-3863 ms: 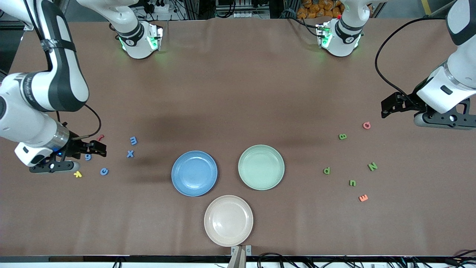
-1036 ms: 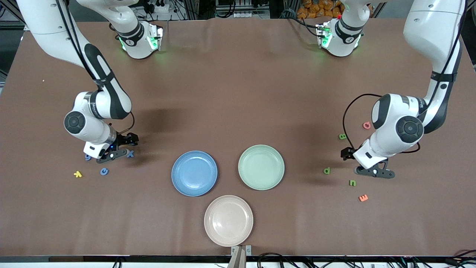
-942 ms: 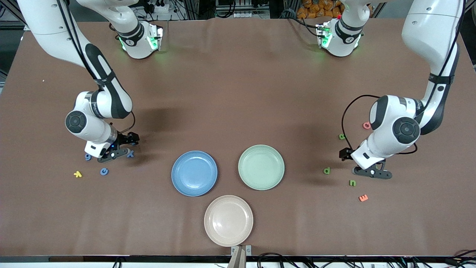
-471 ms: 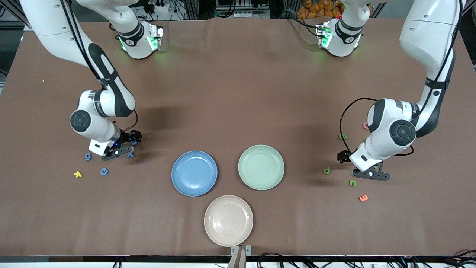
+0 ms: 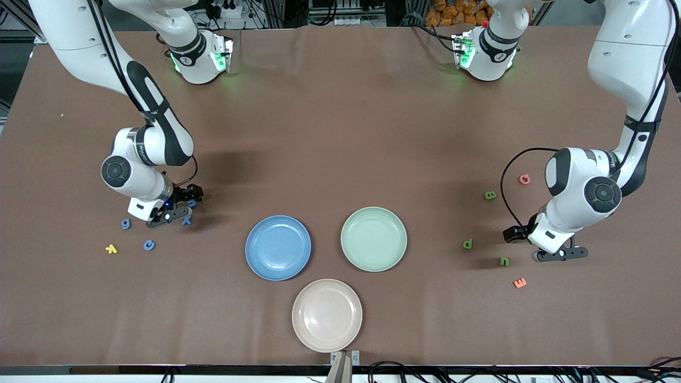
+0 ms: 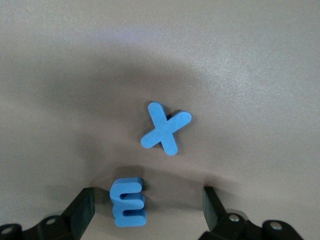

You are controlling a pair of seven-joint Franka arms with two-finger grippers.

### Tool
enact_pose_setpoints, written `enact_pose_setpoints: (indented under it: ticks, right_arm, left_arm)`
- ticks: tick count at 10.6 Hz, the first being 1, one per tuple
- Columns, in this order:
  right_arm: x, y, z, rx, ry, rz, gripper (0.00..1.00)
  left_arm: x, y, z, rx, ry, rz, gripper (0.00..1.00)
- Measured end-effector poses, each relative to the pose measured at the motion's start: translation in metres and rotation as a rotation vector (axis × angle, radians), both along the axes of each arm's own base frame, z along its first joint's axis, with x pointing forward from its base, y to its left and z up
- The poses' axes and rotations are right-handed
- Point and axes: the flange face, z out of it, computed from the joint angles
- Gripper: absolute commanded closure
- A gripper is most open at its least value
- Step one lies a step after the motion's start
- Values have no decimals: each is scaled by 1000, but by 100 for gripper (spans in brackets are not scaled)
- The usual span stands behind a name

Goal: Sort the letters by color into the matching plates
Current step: 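Lower the right gripper onto the blue E while the left gripper lowers to green u, then grasp the blue E with the right gripper while the left gripper grasps green u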

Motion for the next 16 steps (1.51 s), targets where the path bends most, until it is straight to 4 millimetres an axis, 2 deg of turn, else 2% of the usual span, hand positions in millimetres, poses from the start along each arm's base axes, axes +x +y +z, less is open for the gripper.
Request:
enact_pose_setpoints:
  ticks: [4, 9, 12, 14, 16]
  right_arm:
    - [1, -1, 5, -1, -9, -2, 35]
    - [2, -1, 7, 0, -14, 0, 58]
    - [2, 0, 9, 0, -18, 3, 66]
    - [3, 0, 9, 0, -21, 4, 73]
    - [3, -1, 10, -1, -24, 3, 75]
  left_arm:
    - [27, -18, -30, 41, -32, -113, 0]
    - [35, -25, -45, 43, -27, -233, 0]
    - [41, -27, -53, 35, -26, -277, 0]
    - [42, -28, -55, 31, -27, -277, 100]
    - [43, -28, -54, 20, -28, -265, 100]
